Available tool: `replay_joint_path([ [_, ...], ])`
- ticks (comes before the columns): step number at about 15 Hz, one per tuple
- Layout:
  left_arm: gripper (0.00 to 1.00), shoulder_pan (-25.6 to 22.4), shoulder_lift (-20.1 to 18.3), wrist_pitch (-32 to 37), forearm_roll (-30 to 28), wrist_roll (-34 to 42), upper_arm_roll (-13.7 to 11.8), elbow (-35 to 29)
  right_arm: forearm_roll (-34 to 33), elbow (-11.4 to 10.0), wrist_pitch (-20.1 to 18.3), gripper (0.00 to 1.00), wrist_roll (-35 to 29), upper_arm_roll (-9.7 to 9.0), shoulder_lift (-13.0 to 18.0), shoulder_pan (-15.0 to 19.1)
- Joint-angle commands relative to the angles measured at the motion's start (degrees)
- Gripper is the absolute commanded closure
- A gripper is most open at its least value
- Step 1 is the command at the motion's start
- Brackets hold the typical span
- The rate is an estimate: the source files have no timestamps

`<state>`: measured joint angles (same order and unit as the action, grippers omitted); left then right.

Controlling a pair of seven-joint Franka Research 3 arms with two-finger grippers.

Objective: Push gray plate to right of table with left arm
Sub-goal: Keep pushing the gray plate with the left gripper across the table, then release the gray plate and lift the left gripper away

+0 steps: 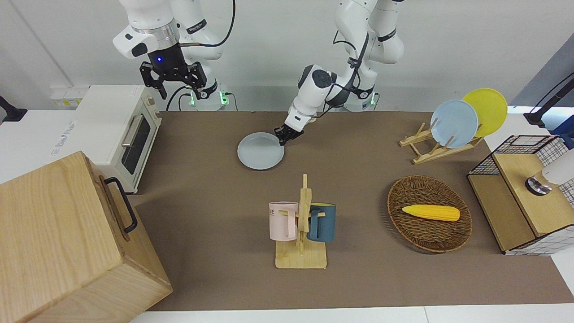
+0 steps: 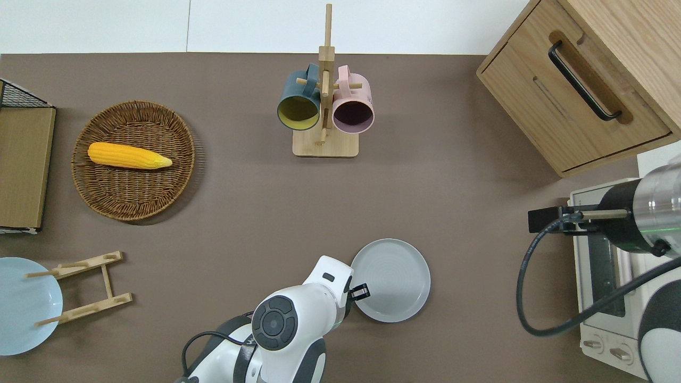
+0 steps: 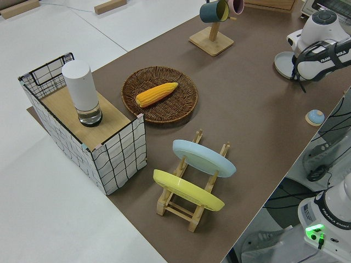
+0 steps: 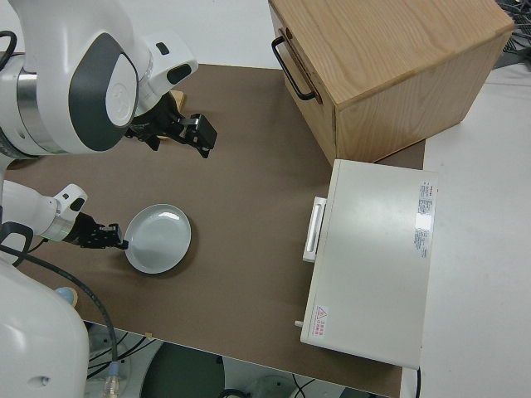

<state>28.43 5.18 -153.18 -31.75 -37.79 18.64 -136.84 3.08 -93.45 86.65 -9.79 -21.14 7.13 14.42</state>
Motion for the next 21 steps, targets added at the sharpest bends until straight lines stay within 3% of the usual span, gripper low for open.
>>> replay_joint_path([
  [1, 1.00, 5.05, 3.08, -0.98, -1.21, -1.49, -2.99, 2.19, 1.23, -1.56, 0.01, 0.005, -0.59, -0.83, 1.57, 1.40],
  [9, 1.00, 6.29, 5.28, -0.98, -1.21, -1.67, -3.44, 6.06, 1.23, -1.56, 0.01, 0.005, -0.59, -0.83, 1.57, 1.40],
  [10, 0.96, 6.29, 5.28, -0.98, -1.21, -1.67, -3.35, 6.06, 1.23, -1.56, 0.01, 0.005, -0.59, -0.83, 1.57, 1.40],
  [12, 0.73, 6.20, 5.54, -0.98, -1.21, -1.67, -3.35, 6.06, 1.23, -1.56, 0.01, 0.005, -0.59, -0.83, 1.57, 1.40],
  [15, 0.21, 6.11, 5.45, -0.89, -1.21, -3.06, -3.35, 6.06, 1.23, -1.56, 0.01, 0.005, -0.59, -0.83, 1.57, 1.40],
  [16, 0.10, 5.85, 5.45, -0.81, -1.03, -4.38, -3.00, 5.98, 1.23, -1.56, 0.01, 0.005, -0.59, -0.83, 1.57, 1.40],
  [17, 0.03, 5.59, 5.28, -0.72, -0.94, -4.74, -3.00, 5.89, 1.23, -1.56, 0.01, 0.005, -0.59, -0.83, 1.57, 1.40],
  [21, 0.01, 4.35, 5.01, -0.19, -0.42, -4.31, -3.35, 6.06, 1.23, -1.56, 0.01, 0.005, -0.59, -0.83, 1.57, 1.40],
])
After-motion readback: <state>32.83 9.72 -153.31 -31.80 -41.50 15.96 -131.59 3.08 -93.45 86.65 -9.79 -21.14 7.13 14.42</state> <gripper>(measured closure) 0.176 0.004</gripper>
